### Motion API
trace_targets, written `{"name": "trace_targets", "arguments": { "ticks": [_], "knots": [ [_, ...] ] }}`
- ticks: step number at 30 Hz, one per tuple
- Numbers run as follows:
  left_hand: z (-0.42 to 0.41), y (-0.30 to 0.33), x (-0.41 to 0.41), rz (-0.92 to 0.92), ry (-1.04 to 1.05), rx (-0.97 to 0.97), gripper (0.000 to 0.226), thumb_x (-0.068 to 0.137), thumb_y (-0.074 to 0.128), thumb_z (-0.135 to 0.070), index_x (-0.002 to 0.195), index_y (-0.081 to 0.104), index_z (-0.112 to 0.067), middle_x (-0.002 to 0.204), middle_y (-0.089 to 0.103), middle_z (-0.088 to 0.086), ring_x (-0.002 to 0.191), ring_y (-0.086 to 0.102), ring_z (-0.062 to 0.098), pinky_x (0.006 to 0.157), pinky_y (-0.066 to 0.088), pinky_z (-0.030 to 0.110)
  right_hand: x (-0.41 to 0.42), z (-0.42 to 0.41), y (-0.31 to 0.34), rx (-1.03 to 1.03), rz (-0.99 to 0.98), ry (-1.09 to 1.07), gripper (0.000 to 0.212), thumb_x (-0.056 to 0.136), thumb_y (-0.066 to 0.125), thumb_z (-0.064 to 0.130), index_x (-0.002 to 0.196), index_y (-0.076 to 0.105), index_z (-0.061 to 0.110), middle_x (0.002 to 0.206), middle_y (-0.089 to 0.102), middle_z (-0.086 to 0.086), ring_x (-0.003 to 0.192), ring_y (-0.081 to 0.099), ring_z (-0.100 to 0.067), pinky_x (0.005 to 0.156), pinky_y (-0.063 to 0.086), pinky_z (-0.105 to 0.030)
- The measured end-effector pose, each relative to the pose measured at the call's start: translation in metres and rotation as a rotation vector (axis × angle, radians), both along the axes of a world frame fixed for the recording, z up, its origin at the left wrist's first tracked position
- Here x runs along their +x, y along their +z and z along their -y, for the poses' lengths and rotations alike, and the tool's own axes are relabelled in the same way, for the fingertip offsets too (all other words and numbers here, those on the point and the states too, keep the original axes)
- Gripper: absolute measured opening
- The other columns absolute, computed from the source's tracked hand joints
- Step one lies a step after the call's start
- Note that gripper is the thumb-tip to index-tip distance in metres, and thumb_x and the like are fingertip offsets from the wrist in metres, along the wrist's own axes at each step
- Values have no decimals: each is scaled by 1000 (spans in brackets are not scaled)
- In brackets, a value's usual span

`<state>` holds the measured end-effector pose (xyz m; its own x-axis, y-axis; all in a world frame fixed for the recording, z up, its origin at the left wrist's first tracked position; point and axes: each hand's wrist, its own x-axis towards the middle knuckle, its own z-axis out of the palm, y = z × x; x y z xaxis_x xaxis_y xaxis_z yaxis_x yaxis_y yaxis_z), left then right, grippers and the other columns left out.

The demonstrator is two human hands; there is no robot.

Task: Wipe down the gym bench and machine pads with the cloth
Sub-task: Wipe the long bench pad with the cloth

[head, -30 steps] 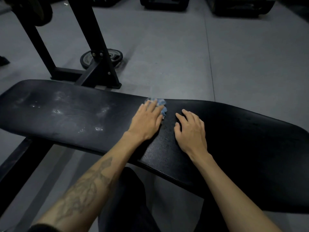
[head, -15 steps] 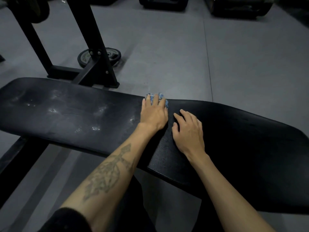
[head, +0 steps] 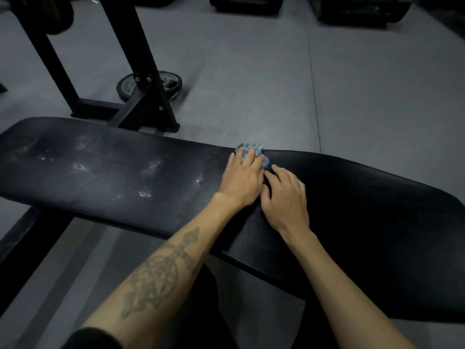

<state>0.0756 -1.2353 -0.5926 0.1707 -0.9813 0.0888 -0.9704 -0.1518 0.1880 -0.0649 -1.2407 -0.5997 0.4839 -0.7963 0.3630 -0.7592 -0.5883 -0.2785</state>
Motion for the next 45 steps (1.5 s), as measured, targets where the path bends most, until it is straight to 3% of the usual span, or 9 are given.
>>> {"name": "trace_targets", "arguments": {
  "ticks": [6, 9, 14, 21, 25, 32, 37, 41, 45],
  "knots": [
    [7, 6, 37, -33, 114, 33, 48, 109, 32, -31, 153, 37, -15, 160, 35, 12, 151, 24, 37, 125, 17, 48, 1, -4, -4, -25, -11, -8, 43, 96, 47, 25, 133, 62, 8, 143, 55, -15, 134, 50, -32, 110, 41, -48],
    [6, 6, 58, 13, 166, 23, 45, 107, 35, -30, 148, 42, -12, 150, 45, 14, 142, 35, 39, 121, 24, 48, 3, -4, -2, -19, -60, -7, 43, 96, 48, 26, 133, 61, 9, 142, 55, -17, 132, 50, -33, 108, 42, -49],
    [-5, 6, 67, 37, 186, 10, 67, 96, 13, -41, 143, 48, -8, 138, 53, 17, 134, 43, 41, 115, 32, 50, 22, 16, 12, 24, -116, 60, 40, 91, 59, 26, 128, 63, 10, 133, 57, -15, 116, 55, -34, 91, 46, -48],
    [-3, 9, 79, -18, 117, 82, 74, 93, 10, -45, 145, 47, -8, 138, 54, 15, 133, 44, 38, 115, 31, 46, 62, 10, 1, 33, -70, 26, 45, 95, 50, 30, 134, 59, 11, 140, 55, -12, 128, 49, -29, 109, 38, -47],
    [3, 13, 97, -49, 41, 104, 49, 107, 33, -31, 151, 41, -11, 144, 50, 14, 137, 41, 34, 117, 26, 42, 60, 14, 1, 7, -14, 26, 43, 94, 49, 31, 130, 62, 11, 136, 57, -11, 125, 50, -28, 108, 38, -46],
    [-7, 9, 137, -56, 66, 110, 47, 108, 35, -28, 152, 37, -12, 151, 43, 16, 140, 35, 35, 118, 23, 44, 62, 8, 4, 18, -18, 28, 41, 95, 51, 28, 130, 62, 11, 136, 57, -10, 127, 50, -26, 109, 38, -44],
    [-28, 11, 101, -58, 96, 82, 50, 110, 30, -33, 158, 30, -17, 167, 22, 10, 155, 12, 35, 125, 11, 50, 69, 2, 1, 15, -38, -18, 41, 96, 49, 24, 132, 61, 8, 138, 58, -15, 130, 51, -32, 111, 41, -49],
    [-40, 8, 108, -118, -40, 58, 50, 111, 28, -34, 159, 31, -21, 170, 17, 2, 158, 8, 27, 127, 8, 48, 73, -7, -2, 80, -44, -50, 48, 100, 44, 29, 141, 54, 7, 152, 46, -16, 143, 40, -33, 119, 29, -48],
    [-39, 14, 129, -148, 111, 96, 50, 111, 27, -35, 160, 28, -21, 171, 13, 4, 158, 5, 28, 126, 6, 48, 72, -7, -2, 88, -55, -42, 53, 100, 38, 34, 145, 50, 9, 155, 42, -14, 146, 35, -30, 122, 24, -45]
  ]
}}
